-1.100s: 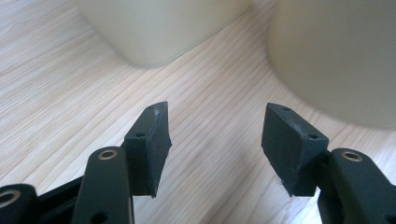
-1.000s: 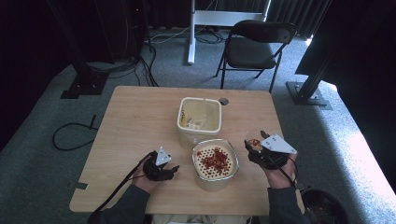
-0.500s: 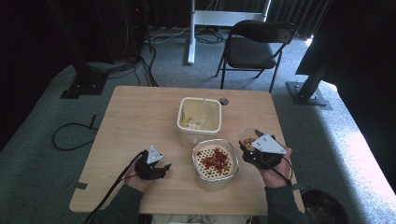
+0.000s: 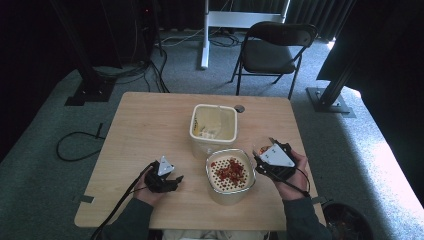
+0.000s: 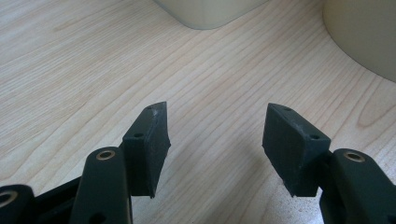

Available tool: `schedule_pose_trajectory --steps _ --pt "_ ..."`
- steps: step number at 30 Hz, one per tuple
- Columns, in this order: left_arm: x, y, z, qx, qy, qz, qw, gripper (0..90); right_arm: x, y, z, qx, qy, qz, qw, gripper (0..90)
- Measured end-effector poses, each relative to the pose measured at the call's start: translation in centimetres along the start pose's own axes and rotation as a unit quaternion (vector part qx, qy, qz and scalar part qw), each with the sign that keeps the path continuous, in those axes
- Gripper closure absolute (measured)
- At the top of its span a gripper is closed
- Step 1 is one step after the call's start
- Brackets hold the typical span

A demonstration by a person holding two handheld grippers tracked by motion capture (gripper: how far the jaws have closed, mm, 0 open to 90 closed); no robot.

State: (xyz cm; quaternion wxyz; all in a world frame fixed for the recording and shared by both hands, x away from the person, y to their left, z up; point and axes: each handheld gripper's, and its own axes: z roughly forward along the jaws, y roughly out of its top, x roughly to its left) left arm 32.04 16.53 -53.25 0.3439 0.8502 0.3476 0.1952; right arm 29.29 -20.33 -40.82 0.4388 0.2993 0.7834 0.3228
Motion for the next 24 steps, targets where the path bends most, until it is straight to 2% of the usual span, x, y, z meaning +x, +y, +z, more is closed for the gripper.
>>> schedule_pose_trajectory --steps 4,8,12,14,24 --pt "0.0 0.0 0.0 0.002 0.000 0.002 1.0000 41.7 0.4 0.3 0.1 0.009 -0.012 -0.031 0.9994 32.8" --pt "0.0 0.0 0.1 0.002 0.001 0.003 1.0000 41.7 1.0 0.7 0.2 0.017 -0.027 -0.068 0.9972 32.8" --pt "-0.1 0.0 0.1 0.002 0.002 0.002 1.0000 41.7 1.7 1.1 0.1 0.021 -0.038 -0.101 0.9939 32.8" --pt "-0.1 0.0 0.1 0.002 0.002 0.002 1.0000 41.6 2.0 1.4 0.1 0.024 -0.046 -0.123 0.9911 32.8" --pt "-0.1 0.0 0.2 0.003 0.002 0.002 1.0000 41.7 3.1 2.1 0.1 0.031 -0.065 -0.183 0.9805 32.9"
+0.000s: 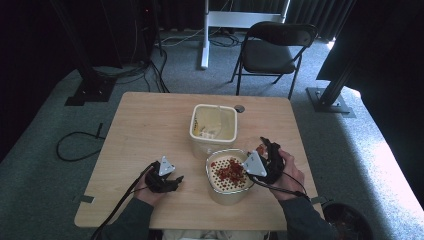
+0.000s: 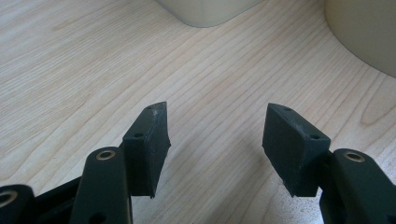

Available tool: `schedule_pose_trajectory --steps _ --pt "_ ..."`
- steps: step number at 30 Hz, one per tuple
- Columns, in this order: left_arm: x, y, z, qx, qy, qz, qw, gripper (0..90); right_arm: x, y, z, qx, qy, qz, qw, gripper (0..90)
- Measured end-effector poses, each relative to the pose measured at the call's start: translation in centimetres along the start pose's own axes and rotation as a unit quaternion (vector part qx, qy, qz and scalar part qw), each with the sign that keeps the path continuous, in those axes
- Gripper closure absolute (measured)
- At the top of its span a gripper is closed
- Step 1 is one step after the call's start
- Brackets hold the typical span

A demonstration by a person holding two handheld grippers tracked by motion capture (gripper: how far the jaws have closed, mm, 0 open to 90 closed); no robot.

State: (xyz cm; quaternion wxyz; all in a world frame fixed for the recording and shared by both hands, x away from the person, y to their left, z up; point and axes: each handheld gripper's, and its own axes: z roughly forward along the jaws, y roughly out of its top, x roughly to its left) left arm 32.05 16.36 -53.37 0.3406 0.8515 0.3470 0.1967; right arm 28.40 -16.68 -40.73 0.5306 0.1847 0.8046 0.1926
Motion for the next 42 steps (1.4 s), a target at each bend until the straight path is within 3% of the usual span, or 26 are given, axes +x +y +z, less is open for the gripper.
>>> schedule_pose_trajectory --steps 8,18,29,42 --pt "0.0 0.0 0.1 0.002 0.001 0.001 1.0000 41.7 0.7 0.6 0.0 0.012 -0.016 -0.059 0.9981 32.9" --pt "0.0 0.0 0.0 0.004 0.003 0.006 1.0000 41.6 1.8 1.4 -0.3 0.015 -0.040 -0.135 0.9900 33.0" --pt "-0.1 0.0 0.1 0.006 0.003 0.008 0.9999 41.6 2.7 1.7 -0.3 0.025 -0.070 -0.210 0.9750 33.0" --pt "-0.1 0.0 0.1 0.010 0.004 0.012 0.9999 41.6 3.4 2.1 -0.6 0.027 -0.092 -0.260 0.9610 33.0"
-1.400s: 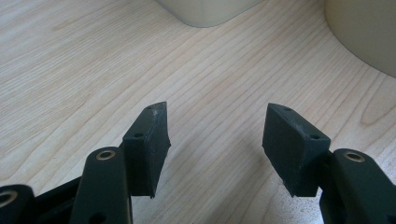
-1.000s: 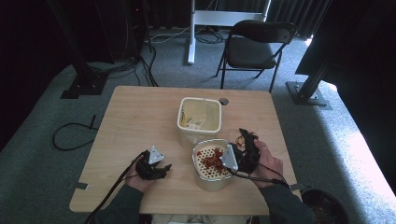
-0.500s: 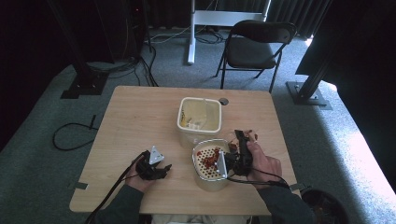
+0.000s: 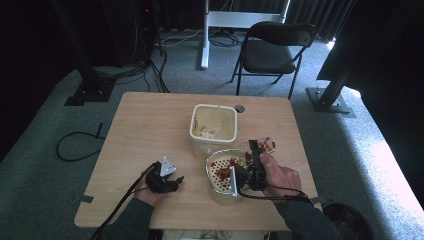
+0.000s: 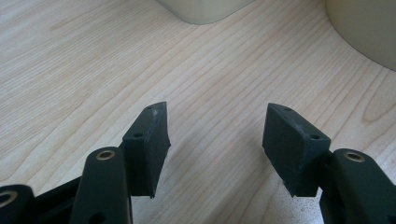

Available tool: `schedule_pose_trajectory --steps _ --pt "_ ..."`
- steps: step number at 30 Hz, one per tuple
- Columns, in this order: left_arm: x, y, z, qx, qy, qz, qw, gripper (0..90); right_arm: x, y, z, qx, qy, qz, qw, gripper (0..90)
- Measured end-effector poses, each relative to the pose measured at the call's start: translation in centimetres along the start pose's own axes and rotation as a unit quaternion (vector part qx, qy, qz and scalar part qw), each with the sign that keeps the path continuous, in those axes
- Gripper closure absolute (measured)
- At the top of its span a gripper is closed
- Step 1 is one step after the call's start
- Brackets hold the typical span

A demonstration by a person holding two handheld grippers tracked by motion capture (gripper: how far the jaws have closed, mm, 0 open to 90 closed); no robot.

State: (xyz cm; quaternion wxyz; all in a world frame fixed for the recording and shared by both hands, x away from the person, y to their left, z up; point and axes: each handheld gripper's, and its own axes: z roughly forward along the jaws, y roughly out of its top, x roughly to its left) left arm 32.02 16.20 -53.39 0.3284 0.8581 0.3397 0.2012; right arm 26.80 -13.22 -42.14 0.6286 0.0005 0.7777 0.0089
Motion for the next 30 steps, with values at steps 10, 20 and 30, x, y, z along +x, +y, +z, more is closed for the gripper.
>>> schedule_pose_trajectory --steps 10,20,30 --pt "-0.03 0.01 0.04 0.000 0.000 -0.001 1.0000 41.6 0.33 0.38 -0.17 0.001 -0.009 -0.028 0.9995 33.0" --pt "-0.05 0.02 0.05 0.001 -0.001 -0.001 1.0000 41.6 0.47 0.85 -0.48 0.001 -0.023 -0.052 0.9984 33.1" --pt "-0.07 0.02 0.06 0.001 0.000 -0.001 1.0000 41.6 0.58 0.94 -0.49 0.001 -0.026 -0.067 0.9974 33.2"
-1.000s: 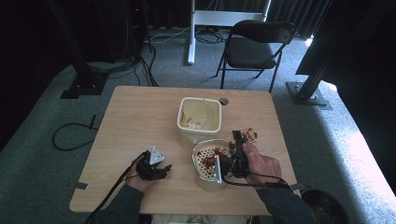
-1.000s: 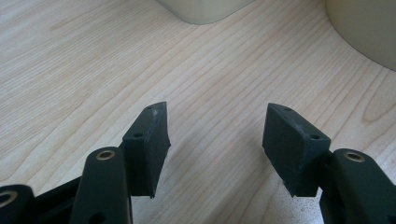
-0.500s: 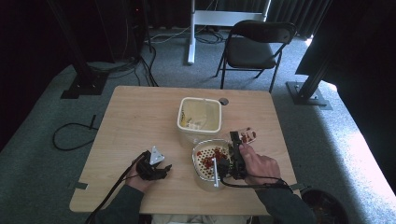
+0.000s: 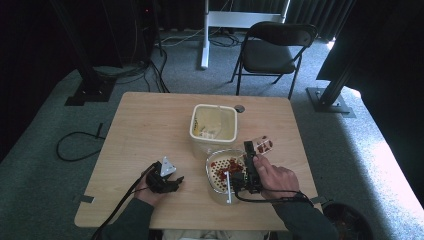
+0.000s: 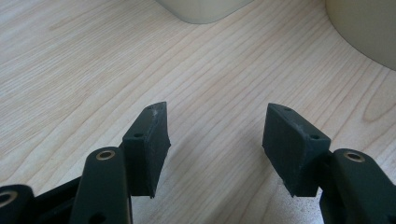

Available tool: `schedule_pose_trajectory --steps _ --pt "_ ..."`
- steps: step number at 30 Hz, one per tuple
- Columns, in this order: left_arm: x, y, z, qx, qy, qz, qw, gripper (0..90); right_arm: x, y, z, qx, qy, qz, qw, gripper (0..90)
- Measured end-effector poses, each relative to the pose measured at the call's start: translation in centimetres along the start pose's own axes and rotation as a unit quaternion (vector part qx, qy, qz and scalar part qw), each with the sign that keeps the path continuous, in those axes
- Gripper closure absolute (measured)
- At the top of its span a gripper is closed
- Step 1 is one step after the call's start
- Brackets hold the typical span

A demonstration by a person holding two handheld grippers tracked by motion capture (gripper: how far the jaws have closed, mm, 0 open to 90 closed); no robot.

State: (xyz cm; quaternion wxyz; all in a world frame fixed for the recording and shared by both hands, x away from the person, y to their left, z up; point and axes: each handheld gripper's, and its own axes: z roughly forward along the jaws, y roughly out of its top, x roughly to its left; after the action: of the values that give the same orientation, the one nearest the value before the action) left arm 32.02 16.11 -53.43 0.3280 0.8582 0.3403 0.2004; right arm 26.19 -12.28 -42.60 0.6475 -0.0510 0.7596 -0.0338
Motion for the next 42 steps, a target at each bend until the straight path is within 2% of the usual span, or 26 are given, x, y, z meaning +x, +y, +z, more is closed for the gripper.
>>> schedule_pose_trajectory --steps 6,11,15,19,21,24,28,29,31,34,35,37,40,42 --pt "0.03 0.00 0.00 0.000 0.001 0.000 1.0000 41.6 0.04 -0.41 0.35 0.012 -0.002 0.004 0.9999 33.2" --pt "-0.02 0.01 -0.04 0.000 0.001 0.001 1.0000 41.6 0.37 0.18 0.00 -0.005 0.000 -0.008 1.0000 33.2" --pt "0.07 -0.02 -0.08 0.000 0.001 0.001 1.0000 41.6 0.26 -0.31 0.49 0.016 -0.004 -0.006 0.9998 33.2" --pt "-0.04 0.00 -0.01 0.001 0.001 0.001 1.0000 41.6 0.60 0.15 -0.05 -0.003 -0.001 -0.019 0.9998 33.3" --pt "-0.04 0.00 -0.05 0.001 0.001 0.003 1.0000 41.6 0.57 0.08 -0.01 -0.002 -0.002 -0.016 0.9999 33.3" --pt "-0.02 -0.02 -0.01 0.000 0.001 0.000 1.0000 41.6 0.46 -0.25 0.38 0.014 -0.006 -0.009 0.9998 33.3" --pt "-0.06 -0.01 -0.01 0.001 0.001 0.001 1.0000 41.5 0.92 0.24 -0.09 -0.006 0.001 -0.025 0.9997 33.3" --pt "-0.04 -0.01 -0.04 0.001 0.001 0.002 1.0000 41.5 0.67 0.02 0.07 0.000 -0.003 -0.013 0.9999 33.3" --pt "-0.01 -0.02 0.00 0.001 0.001 0.000 1.0000 41.5 0.50 -0.10 0.33 0.010 -0.007 -0.008 0.9999 33.3" --pt "-0.05 0.00 0.01 0.001 0.000 0.000 1.0000 41.5 0.79 0.24 0.04 -0.005 -0.001 -0.023 0.9997 33.3" --pt "-0.05 -0.01 -0.03 0.000 0.001 0.001 1.0000 41.4 0.78 0.36 -0.04 -0.009 -0.004 -0.021 0.9997 33.3" --pt "-0.01 -0.02 -0.07 0.001 0.000 0.001 1.0000 41.4 0.60 0.34 0.16 0.000 -0.007 -0.013 0.9999 33.3" --pt "-0.02 -0.06 -0.11 0.002 0.001 0.000 1.0000 41.4 0.88 0.54 0.05 -0.010 -0.002 -0.025 0.9996 33.3" --pt "-0.02 -0.10 -0.13 0.001 0.002 -0.001 1.0000 41.5 0.74 0.52 0.23 -0.004 -0.004 -0.014 0.9999 33.2"
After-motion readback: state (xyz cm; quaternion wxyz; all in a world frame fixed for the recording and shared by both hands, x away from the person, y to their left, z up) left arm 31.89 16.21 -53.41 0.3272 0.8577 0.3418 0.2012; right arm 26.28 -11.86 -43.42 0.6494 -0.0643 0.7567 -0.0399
